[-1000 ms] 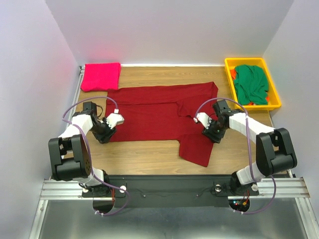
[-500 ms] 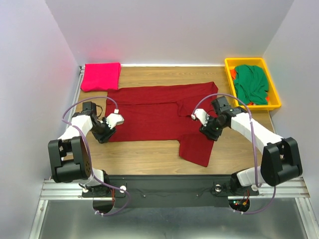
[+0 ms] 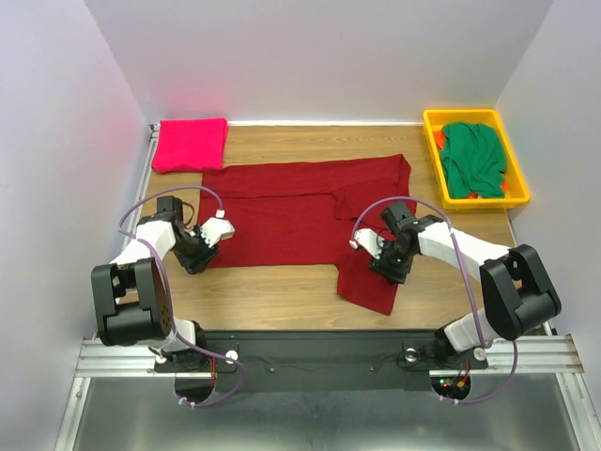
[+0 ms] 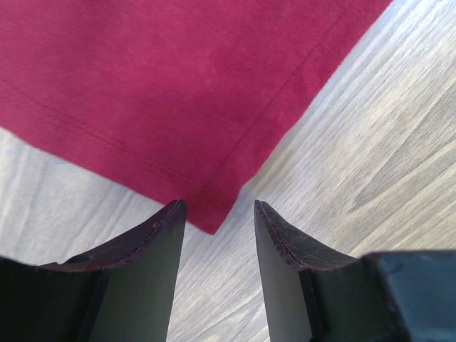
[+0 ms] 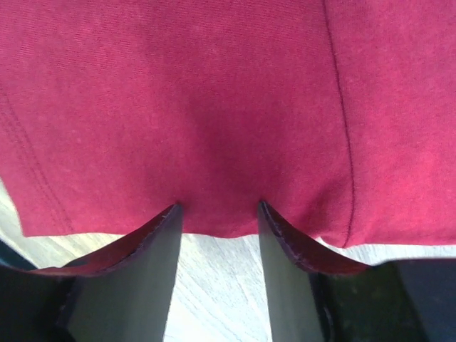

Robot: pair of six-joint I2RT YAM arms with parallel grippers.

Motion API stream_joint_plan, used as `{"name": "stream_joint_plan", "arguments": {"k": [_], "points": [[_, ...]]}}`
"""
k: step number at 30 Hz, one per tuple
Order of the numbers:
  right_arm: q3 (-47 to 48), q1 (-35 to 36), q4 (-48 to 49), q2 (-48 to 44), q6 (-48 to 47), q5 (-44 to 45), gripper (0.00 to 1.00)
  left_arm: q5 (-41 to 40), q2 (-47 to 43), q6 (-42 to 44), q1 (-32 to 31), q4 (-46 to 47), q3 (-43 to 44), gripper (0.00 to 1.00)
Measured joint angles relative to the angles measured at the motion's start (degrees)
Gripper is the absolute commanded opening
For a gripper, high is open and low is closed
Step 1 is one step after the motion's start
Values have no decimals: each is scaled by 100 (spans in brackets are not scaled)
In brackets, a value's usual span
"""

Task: Fold and stack the t-shirts
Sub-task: Fold the tshirt

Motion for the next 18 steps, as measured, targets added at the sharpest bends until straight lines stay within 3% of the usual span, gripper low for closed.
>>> {"name": "stream_joint_plan", "arguments": {"k": [5,7,8,12,18], "points": [[-105,83,293,-37,94,256,30,4,48,-2,0,186,-85,53],[-105,96,350,-22,142,332,18,0,138,4,0,273,-85,50],[-105,98,365,-20,162,363,10,0,184,15,0,295,-85,44],[-105,103,455,-17,284,452,1,-101,229,164,0,422,-85,25],[-55,103,369,-31,570,463,1,-168,234,315,0,413,-57,2]]}}
